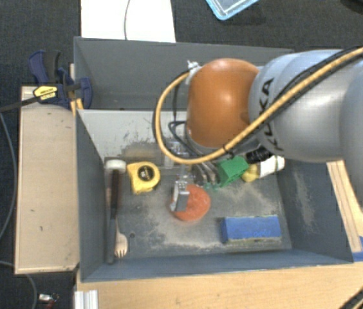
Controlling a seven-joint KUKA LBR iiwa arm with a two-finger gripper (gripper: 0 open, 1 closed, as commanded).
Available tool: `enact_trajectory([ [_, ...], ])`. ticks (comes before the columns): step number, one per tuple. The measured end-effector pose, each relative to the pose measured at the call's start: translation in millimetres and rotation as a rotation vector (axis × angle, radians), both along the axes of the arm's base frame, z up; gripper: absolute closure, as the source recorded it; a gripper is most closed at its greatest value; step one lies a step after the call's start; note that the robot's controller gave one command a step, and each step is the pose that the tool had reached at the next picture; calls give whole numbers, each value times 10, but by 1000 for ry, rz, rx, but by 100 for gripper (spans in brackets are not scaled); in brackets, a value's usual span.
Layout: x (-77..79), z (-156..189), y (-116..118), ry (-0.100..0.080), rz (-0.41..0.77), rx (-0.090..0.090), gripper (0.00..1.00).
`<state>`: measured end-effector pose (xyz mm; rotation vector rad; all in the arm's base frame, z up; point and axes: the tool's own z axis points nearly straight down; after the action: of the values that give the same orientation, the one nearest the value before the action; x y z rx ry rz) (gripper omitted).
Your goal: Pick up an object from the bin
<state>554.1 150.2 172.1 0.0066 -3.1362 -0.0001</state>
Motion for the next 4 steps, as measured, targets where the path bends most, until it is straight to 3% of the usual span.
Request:
enact_trajectory([
  [1,18,48,-9,-8,-5,1,0],
  [2,180,-517,-388,-11,123,2,0],
  [3,69,-870,-756,-16,55,5,0],
  [4,104,-999,-819,-12,119,3,100],
])
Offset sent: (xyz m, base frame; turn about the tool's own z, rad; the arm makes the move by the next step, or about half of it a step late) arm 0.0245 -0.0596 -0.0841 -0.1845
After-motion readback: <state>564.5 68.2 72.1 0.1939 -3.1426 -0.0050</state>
